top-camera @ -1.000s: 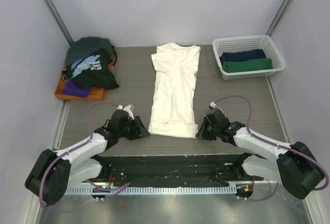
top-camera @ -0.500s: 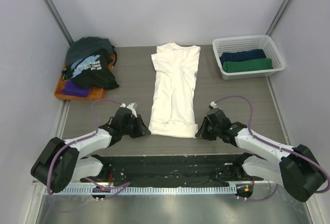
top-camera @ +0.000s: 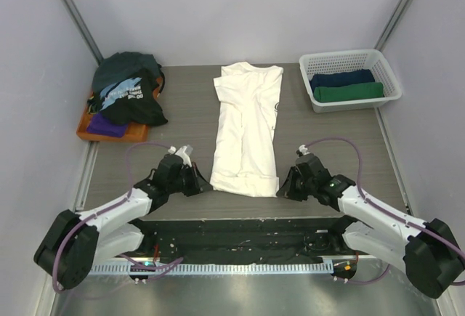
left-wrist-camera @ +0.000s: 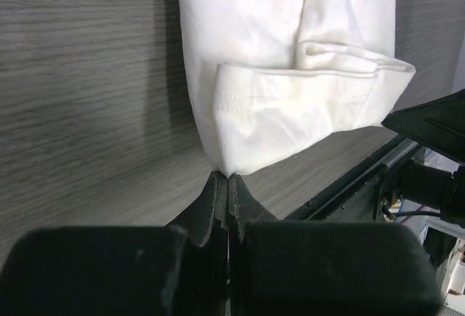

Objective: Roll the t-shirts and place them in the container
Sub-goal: Roll the T-shirt to the center of the board.

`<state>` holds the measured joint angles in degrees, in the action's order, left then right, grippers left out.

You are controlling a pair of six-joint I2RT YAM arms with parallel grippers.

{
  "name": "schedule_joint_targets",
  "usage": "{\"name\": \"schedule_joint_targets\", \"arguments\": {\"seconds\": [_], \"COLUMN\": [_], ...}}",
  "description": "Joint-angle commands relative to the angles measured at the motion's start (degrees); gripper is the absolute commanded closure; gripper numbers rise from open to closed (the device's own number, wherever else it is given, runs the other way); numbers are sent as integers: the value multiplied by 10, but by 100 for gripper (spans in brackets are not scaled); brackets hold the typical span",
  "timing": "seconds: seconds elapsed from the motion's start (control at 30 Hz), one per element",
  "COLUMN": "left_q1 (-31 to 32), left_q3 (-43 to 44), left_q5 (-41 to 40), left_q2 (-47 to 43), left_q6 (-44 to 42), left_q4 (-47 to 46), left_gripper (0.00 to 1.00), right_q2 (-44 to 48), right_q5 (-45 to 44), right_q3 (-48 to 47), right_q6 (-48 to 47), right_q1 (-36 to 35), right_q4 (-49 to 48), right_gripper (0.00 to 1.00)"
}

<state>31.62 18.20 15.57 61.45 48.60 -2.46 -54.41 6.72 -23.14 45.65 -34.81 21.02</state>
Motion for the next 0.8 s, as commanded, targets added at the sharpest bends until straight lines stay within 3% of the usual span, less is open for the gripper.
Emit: {"name": "schedule_joint_targets", "arguments": {"seconds": [0.0,0.23,0.5,0.77], "left_q1": [16,20,19,1], "left_q3": [-15,-3,56,108], "left_q5": [16,18,20,26], "left_q2": [-54,-95,-30,14], "left_q6": [27,48,44,37], "left_q4": [39,69,82,98], "left_gripper": [100,100,100,100], "right_q2": [42,62,12,-36], "right_q5": [34,29,22,61], "right_q3": [-6,-25,-67,-110], "right_q6": [1,-4,-23,-64], "right_q1": [-2,-2,7,70], "right_q4": [52,78,71,64], "right_gripper": [99,99,99,99]}}
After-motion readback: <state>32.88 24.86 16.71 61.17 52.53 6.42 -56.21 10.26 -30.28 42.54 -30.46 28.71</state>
